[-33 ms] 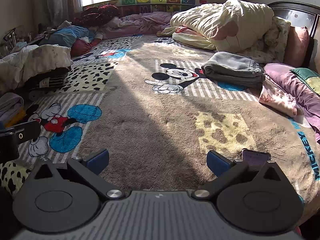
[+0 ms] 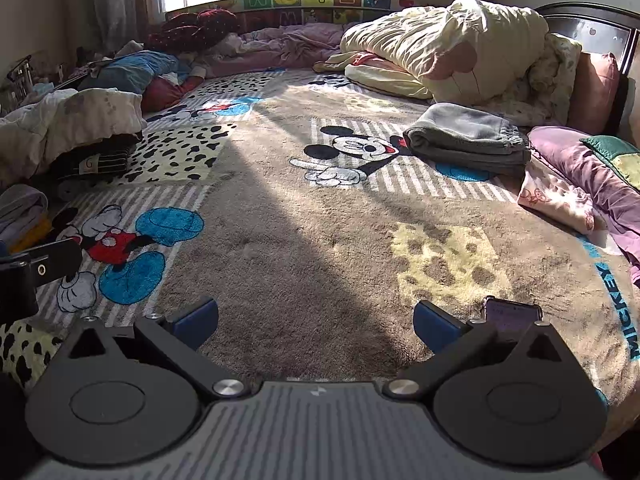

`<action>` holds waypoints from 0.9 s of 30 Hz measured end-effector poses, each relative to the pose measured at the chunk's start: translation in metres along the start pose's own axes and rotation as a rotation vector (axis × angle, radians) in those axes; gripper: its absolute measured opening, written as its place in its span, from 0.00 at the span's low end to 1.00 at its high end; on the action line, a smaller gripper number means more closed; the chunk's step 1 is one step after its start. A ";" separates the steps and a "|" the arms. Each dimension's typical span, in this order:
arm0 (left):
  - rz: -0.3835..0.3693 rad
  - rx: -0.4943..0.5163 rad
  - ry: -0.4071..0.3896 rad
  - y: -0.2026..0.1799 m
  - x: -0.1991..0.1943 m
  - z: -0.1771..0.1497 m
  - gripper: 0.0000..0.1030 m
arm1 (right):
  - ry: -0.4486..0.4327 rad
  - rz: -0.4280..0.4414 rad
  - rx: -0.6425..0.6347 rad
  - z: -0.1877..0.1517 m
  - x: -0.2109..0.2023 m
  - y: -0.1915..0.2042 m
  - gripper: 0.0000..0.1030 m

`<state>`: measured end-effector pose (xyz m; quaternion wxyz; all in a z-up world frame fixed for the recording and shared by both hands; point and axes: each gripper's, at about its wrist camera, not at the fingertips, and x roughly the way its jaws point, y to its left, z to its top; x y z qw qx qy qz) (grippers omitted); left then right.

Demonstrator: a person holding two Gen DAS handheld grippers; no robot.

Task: Fold clothes

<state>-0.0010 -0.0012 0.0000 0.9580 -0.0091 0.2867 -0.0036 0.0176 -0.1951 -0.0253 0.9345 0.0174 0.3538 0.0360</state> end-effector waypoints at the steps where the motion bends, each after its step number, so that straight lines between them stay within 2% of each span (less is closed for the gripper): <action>1: -0.001 0.000 -0.003 -0.001 -0.001 0.000 1.00 | -0.001 0.000 0.000 0.000 0.000 0.000 1.00; 12: -0.030 -0.019 0.008 -0.001 0.000 -0.001 1.00 | -0.012 -0.001 -0.004 -0.002 -0.005 0.002 1.00; 27: -0.008 -0.032 0.032 0.004 0.002 -0.004 1.00 | -0.025 -0.007 -0.012 -0.005 -0.010 0.005 1.00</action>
